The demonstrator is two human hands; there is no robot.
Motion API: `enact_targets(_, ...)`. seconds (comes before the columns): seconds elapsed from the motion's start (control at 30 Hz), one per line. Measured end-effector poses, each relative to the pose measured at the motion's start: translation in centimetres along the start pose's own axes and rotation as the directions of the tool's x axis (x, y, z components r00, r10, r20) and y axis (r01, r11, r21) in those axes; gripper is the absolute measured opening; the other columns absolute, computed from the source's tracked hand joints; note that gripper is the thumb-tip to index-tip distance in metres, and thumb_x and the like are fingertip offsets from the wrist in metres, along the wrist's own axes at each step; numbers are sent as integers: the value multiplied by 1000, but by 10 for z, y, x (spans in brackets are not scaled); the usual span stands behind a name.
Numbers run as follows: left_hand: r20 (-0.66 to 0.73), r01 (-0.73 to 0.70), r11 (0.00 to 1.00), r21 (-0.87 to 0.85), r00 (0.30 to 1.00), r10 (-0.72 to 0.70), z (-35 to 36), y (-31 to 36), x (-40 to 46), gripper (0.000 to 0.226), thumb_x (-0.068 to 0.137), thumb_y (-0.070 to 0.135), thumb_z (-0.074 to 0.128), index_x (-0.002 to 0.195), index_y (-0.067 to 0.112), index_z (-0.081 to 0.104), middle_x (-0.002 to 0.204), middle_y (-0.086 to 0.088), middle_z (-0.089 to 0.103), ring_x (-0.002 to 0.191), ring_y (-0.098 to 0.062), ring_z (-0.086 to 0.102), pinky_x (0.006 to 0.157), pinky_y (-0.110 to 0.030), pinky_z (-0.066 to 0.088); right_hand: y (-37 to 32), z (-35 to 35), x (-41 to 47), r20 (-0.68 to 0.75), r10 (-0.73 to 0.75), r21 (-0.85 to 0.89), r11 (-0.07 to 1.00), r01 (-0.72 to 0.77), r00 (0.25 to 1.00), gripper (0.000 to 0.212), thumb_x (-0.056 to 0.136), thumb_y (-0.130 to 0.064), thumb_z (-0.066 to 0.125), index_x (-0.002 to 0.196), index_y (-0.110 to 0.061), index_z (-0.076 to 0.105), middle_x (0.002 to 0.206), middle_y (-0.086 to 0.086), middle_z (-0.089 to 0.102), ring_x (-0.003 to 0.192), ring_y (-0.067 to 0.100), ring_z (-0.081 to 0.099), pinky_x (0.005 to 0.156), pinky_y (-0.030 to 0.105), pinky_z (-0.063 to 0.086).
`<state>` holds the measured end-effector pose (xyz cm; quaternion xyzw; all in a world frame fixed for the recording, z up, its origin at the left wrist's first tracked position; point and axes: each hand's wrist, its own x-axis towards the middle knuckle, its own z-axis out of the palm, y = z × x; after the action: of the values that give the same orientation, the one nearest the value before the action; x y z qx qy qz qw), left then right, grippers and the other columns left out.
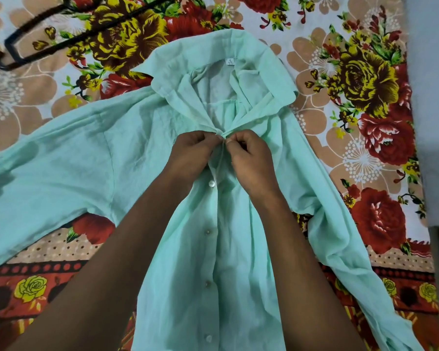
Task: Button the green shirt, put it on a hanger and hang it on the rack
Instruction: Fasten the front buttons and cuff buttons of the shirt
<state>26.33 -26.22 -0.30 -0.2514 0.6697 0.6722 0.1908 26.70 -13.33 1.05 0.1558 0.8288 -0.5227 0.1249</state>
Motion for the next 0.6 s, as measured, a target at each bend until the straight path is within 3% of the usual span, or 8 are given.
enact_targets(0.07, 22, 50, 998, -25, 999, -50, -1, 4, 1, 18, 96, 18, 67, 90, 2, 73, 77, -8, 70, 69, -19, 66, 70, -29, 55, 4, 2, -1, -14, -3, 35, 999, 3, 1000, 10, 99, -17, 60, 95, -12, 68, 93, 3, 70, 80, 9, 62, 75, 25, 53)
enact_targets(0.2, 47, 66, 996, -59, 997, -63, -2, 7, 2, 17, 97, 15, 64, 86, 6, 72, 75, -5, 70, 69, -17, 67, 66, -25, 54, 11, 5, -5, -55, -7, 180, 983, 17, 998, 7, 100, -18, 67, 104, -17, 72, 99, -6, 75, 94, 7, 72, 90, 32, 60)
enact_targets(0.3, 81, 70, 994, -85, 995, -63, -4, 3, 4, 17, 99, 16, 65, 85, 7, 71, 78, -8, 71, 74, -19, 68, 71, -29, 56, 14, 5, -6, -93, -38, 209, 976, 57, 995, 9, 97, -15, 72, 106, -16, 75, 101, -4, 78, 97, 8, 74, 94, 33, 60)
enact_targets(0.4, 85, 39, 997, -65, 996, -33, -4, 0, 5, 22, 98, 16, 67, 97, -6, 71, 84, -13, 73, 76, -21, 70, 75, -32, 57, 15, 5, -5, -119, -44, 216, 974, 69, 992, 7, 95, -16, 75, 102, -14, 76, 98, -2, 79, 96, 11, 75, 93, 34, 61)
enact_targets(0.5, 75, 18, 997, -81, 997, -12, -5, -1, 4, 21, 97, 15, 70, 103, -5, 73, 86, -13, 75, 76, -21, 71, 75, -32, 58, 16, 6, 0, -123, -21, 197, 979, 45, 992, 6, 95, -18, 75, 99, -13, 75, 96, -2, 78, 92, 13, 74, 90, 35, 61)
enact_targets(0.6, 37, -7, 991, -132, 999, 12, -7, -3, 4, 16, 95, 14, 74, 101, 0, 75, 90, -17, 72, 82, -29, 66, 82, -42, 55, 15, 7, 2, -192, -12, 137, 990, 39, 981, 5, 94, -17, 74, 98, -13, 74, 90, -4, 76, 82, 6, 71, 80, 23, 59)
